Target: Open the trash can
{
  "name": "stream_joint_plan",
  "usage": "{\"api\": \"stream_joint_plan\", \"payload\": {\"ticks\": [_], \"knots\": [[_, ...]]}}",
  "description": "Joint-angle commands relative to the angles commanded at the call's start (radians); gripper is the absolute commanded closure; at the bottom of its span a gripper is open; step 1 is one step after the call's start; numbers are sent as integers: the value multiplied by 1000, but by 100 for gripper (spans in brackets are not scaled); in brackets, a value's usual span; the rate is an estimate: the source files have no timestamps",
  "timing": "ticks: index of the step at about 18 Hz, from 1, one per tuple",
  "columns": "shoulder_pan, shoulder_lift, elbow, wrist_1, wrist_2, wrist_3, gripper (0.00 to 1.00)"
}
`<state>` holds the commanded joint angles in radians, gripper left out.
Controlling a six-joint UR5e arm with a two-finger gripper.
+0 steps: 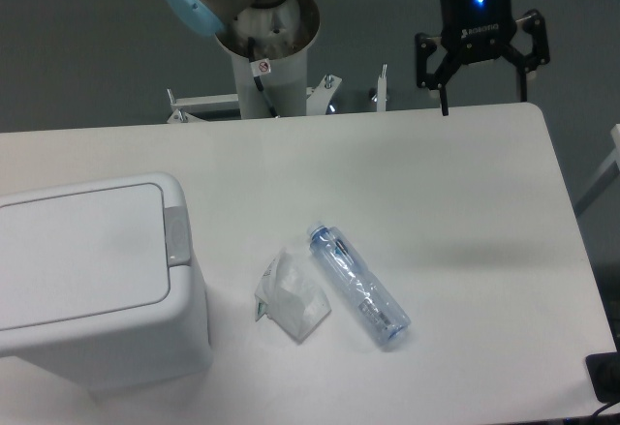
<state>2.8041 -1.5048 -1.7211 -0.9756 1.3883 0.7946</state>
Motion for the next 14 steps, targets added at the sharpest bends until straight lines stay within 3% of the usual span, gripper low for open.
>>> {"api": "stream_joint_plan", "payload": {"ticks": [6,9,12,14], "knots": [[-55,-12,-6,15,11,-43,0],[-112,-61,66,11,12,-171,0],[-172,-95,72,14,6,-309,0],[-256,-109,78,14,3,-423,0]]}}
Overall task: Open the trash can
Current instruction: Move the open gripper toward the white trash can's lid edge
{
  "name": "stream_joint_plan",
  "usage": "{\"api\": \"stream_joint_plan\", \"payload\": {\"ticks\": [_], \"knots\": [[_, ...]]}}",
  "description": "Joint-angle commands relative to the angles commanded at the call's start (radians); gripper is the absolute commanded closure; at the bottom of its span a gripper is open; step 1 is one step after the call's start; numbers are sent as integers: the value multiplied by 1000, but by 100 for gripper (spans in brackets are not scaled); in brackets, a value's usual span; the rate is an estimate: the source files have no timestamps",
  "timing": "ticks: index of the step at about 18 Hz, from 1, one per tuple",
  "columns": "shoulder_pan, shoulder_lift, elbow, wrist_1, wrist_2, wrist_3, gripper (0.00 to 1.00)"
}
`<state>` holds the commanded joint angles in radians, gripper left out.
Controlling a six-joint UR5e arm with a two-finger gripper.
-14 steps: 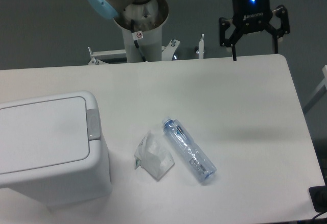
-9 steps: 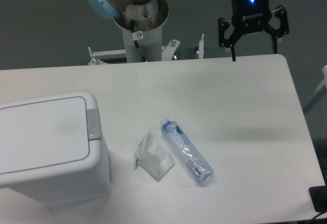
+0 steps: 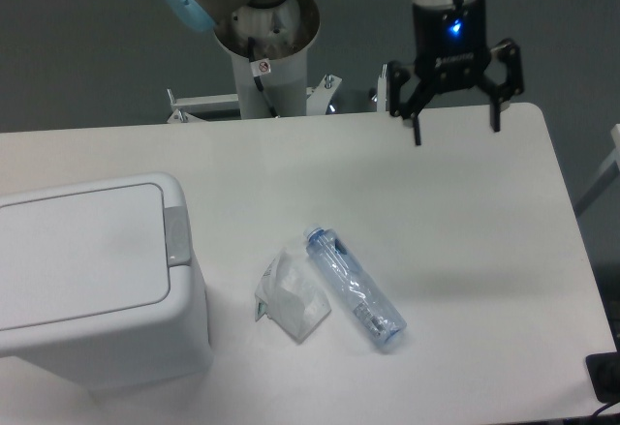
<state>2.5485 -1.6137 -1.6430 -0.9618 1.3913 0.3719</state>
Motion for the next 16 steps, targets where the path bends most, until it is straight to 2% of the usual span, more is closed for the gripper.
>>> {"api": "stream_joint_plan", "payload": {"ticks": [2,5,8,14,16], "knots": [[-52,0,18,0,-50,-120,0],[-76,1,35,-2,-205,-322,0],[-122,1,31,-3,-215,-338,0],[-204,-35,32,2,-209,-364,0],[-221,-52,32,24,-209,-366,0]]}}
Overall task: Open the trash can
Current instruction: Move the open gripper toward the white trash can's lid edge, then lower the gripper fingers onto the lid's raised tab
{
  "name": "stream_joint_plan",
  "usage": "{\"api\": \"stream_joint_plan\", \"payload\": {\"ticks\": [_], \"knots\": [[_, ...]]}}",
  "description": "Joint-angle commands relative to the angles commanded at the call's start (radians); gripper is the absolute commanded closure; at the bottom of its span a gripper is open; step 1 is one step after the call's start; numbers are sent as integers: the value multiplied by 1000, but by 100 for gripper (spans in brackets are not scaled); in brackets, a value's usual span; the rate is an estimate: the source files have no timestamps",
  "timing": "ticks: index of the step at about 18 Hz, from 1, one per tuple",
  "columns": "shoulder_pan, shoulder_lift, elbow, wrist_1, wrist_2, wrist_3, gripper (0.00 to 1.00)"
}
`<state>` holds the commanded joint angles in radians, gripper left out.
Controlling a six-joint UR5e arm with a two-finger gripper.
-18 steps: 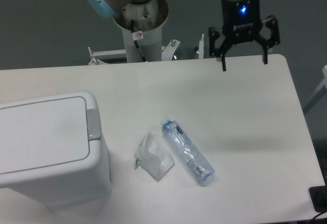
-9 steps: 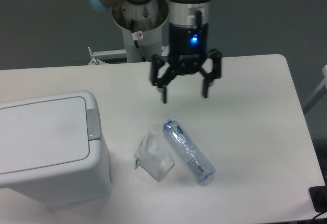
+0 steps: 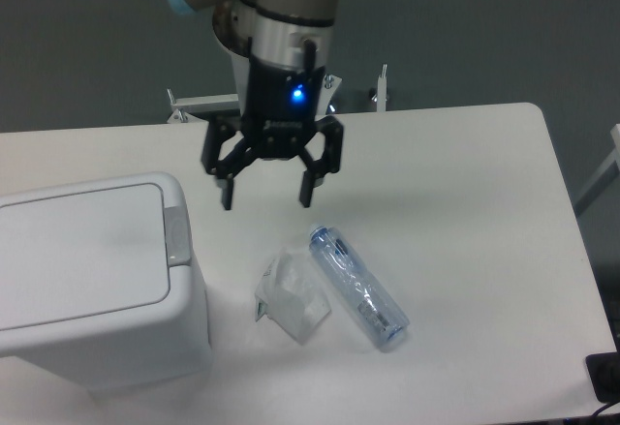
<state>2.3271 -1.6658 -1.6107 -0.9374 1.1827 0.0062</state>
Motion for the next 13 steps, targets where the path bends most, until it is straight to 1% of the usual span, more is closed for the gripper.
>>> {"api": "stream_joint_plan", "payload": {"ticks": [2,5,11,13], "knots": [[-17,-14,-5,11,2,0,0],[-28,-25,-3,12,3,0,0],[-29,-38,-6,14,3,2,0],[-38,-45,-11,29,3,3,0]]}}
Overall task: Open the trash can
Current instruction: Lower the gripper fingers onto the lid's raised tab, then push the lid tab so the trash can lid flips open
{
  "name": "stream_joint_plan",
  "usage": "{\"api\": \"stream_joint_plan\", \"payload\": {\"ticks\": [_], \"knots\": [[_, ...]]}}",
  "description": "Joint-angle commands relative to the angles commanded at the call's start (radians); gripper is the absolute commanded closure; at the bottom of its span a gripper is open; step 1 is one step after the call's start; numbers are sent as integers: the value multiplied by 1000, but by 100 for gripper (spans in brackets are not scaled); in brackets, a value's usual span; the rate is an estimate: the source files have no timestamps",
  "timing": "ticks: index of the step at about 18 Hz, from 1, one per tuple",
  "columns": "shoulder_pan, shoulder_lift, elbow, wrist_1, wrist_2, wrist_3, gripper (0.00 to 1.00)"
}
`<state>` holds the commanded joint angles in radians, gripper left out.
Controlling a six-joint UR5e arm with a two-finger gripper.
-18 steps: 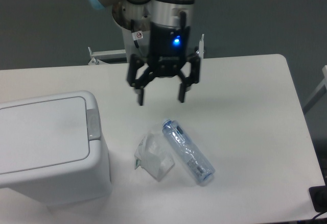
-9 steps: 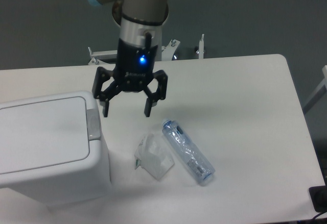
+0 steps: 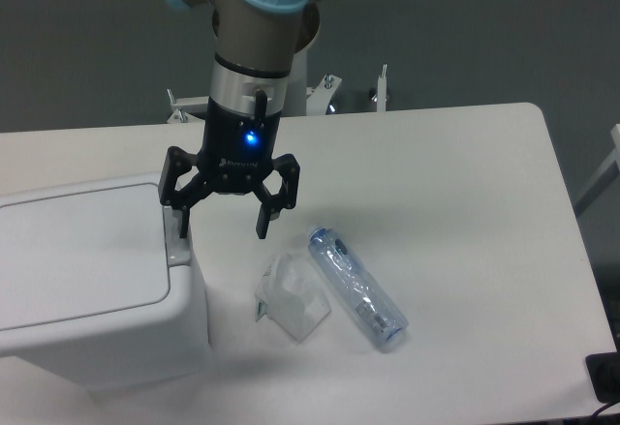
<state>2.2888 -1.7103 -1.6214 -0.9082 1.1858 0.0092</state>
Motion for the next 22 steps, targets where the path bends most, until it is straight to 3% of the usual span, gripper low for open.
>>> {"api": "stream_joint_plan", "payload": {"ticks": [22], "knots": [[-11,-12,-15,29,6,5,0]]}}
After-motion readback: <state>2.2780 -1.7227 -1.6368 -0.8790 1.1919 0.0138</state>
